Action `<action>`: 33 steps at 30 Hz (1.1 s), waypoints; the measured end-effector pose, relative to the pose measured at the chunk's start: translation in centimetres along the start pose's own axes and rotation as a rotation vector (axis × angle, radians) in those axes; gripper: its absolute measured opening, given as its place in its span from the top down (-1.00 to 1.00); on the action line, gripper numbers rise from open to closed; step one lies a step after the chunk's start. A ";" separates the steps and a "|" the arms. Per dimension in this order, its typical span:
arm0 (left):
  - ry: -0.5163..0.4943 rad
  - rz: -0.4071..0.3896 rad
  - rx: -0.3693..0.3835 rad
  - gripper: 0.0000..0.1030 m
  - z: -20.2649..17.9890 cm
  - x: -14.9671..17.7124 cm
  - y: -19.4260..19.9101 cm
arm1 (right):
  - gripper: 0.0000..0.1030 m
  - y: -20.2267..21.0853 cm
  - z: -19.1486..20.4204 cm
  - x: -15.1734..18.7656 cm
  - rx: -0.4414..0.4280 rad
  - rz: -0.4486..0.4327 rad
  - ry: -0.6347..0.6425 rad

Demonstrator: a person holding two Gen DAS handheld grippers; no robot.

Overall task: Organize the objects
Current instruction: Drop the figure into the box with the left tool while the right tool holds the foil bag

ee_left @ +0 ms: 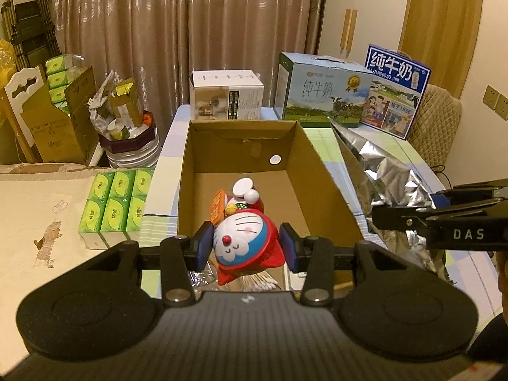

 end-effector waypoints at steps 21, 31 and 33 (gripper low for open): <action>0.020 0.037 -0.005 -0.02 0.5 -0.6 -3.7 | 0.26 -3.2 -1.3 -0.9 -0.012 0.021 -0.047; 0.036 0.046 -0.018 -0.02 1.2 0.4 -3.4 | 0.26 -3.2 -0.9 -0.8 -0.023 0.026 -0.047; 0.038 0.047 -0.020 -0.02 1.4 0.5 -3.4 | 0.26 -3.4 -0.8 -0.9 -0.024 0.027 -0.048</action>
Point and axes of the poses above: each gripper's, at about its wrist camera, not at the fingertips, and y roughly against the way its jaws point, z to its left, x to its underside, the point moved 2 cm from there along -y, roughly the way its jaws point, and after that the axes turned 11 degrees about z, right-handed, at the moved point
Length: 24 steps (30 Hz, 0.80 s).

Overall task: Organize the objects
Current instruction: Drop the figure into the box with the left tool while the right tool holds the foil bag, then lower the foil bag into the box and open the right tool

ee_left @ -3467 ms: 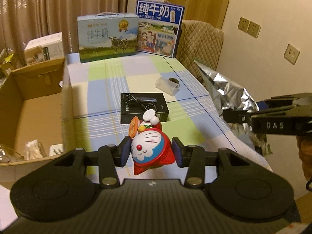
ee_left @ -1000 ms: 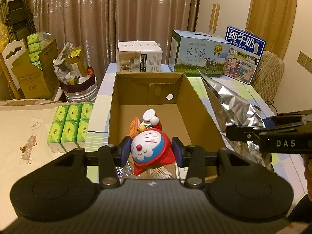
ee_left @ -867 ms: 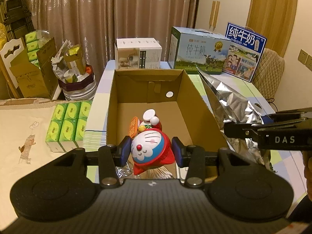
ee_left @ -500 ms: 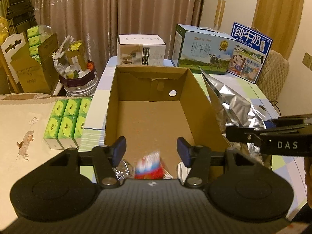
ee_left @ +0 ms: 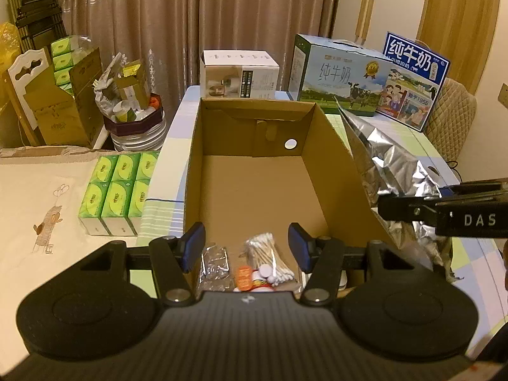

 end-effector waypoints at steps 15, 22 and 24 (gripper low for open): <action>0.006 0.008 0.003 -0.02 0.5 0.5 -0.3 | 0.25 -0.6 1.0 -0.5 -0.007 0.006 0.007; 0.009 0.005 0.002 -0.02 0.9 0.3 -0.4 | 0.24 -0.9 1.4 -1.1 -0.021 -0.008 0.000; 0.011 0.005 0.002 -0.02 1.1 0.3 -0.4 | 0.22 -1.1 1.3 -1.3 -0.038 -0.015 -0.007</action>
Point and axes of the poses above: each gripper's, at about its wrist camera, not at the fingertips, and y roughly against the way its jaws point, z to its left, x to its underside, the point moved 2 cm from there along -y, roughly the way its jaws point, and after that the axes turned 11 degrees about z, right-handed, at the moved point
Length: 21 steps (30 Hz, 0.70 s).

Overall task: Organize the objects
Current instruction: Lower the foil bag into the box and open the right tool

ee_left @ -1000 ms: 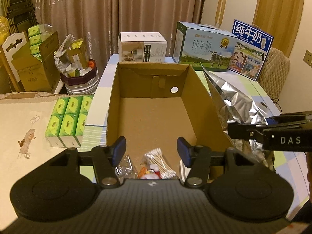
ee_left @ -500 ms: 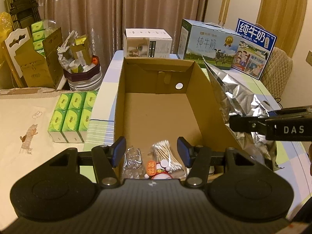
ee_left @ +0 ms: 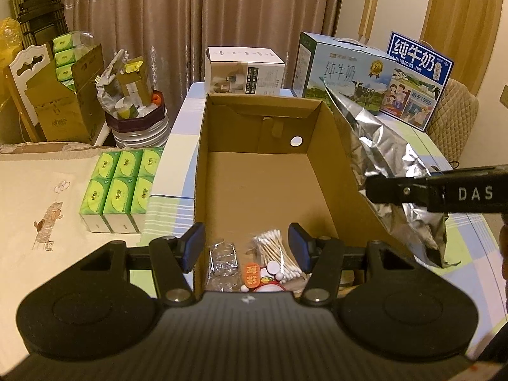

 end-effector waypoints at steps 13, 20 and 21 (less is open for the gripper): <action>0.005 0.004 0.005 -0.02 0.0 0.2 -0.2 | -0.35 1.0 -1.4 -0.2 -0.007 -0.078 -0.063; 0.000 -0.006 0.008 -0.03 -0.9 0.3 0.8 | -0.35 2.0 -1.7 0.8 0.007 -0.072 -0.068; -0.001 -0.008 0.007 -0.04 -1.1 0.3 1.0 | -0.35 2.2 -1.7 1.0 0.006 -0.074 -0.068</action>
Point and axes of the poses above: each gripper's, at about its wrist camera, not at the fingertips, and y roughly against the way its jaws point, z to its left, x to its underside, the point moved 2 cm from there along -y, roughly the way its jaws point, and after that the axes turned 11 degrees about z, right-handed, at the moved point
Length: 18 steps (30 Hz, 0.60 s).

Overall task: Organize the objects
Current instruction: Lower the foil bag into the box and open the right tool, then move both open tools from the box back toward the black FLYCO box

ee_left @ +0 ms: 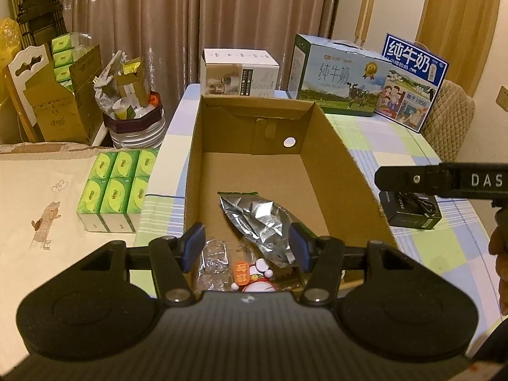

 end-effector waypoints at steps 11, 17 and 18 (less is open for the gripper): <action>-0.008 -0.032 -0.002 -0.31 -2.0 0.5 3.2 | -0.35 3.5 -0.5 1.4 0.006 -0.016 -0.013; -0.017 -0.049 0.015 -0.49 -3.7 0.9 4.6 | -0.36 5.9 -1.5 2.2 0.020 -0.036 -0.029; -0.017 -0.049 0.019 -0.50 -4.0 1.0 4.7 | -0.36 6.4 -1.7 2.4 0.022 -0.039 -0.032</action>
Point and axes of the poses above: each gripper's, at about its wrist camera, not at the fingertips, and y roughly against the way its jaws point, z to its left, x to its underside, the point moved 2 cm from there along -y, roughly the way its jaws point, and after that the axes turned 11 degrees about z, right-handed, at the moved point
